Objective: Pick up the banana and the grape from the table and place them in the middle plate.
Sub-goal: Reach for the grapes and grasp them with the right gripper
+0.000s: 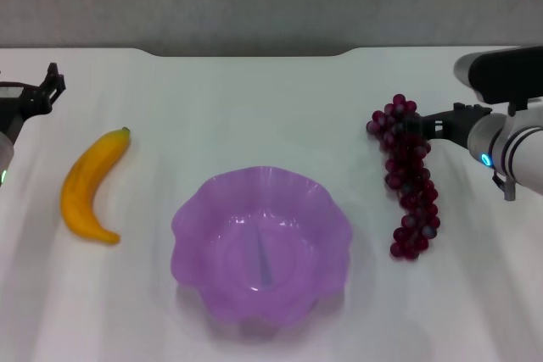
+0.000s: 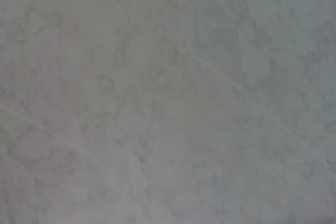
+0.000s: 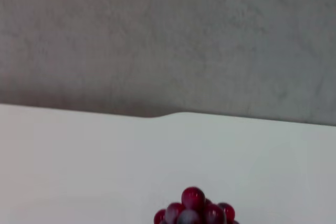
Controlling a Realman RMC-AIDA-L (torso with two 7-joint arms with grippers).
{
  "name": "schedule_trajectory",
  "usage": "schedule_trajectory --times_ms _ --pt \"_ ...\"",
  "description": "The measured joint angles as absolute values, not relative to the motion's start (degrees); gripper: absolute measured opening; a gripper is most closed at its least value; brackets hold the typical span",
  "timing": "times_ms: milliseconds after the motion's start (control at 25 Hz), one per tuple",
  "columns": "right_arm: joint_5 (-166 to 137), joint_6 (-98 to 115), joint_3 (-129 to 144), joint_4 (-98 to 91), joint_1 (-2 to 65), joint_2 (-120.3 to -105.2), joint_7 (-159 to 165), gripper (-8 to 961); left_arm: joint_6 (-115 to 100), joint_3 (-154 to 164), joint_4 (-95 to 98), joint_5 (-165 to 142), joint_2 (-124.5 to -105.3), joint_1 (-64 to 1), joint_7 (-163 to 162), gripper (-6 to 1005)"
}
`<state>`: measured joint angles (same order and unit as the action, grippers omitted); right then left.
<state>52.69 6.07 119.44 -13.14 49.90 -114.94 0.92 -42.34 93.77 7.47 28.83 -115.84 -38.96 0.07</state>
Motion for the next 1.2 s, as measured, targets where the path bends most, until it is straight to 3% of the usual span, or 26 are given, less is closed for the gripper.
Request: schedule_trajectory --times_ms 280,1200 --pt "49.84 3.68 119.29 -13.09 50.42 -115.05 -0.32 870 -42.17 93.78 7.47 28.83 -115.98 -38.99 0.08 888" --pt "50.16 15.36 123.83 -19.84 39.23 -115.94 0.72 865 -40.52 93.77 7.47 28.74 -116.19 -38.85 0.08 888"
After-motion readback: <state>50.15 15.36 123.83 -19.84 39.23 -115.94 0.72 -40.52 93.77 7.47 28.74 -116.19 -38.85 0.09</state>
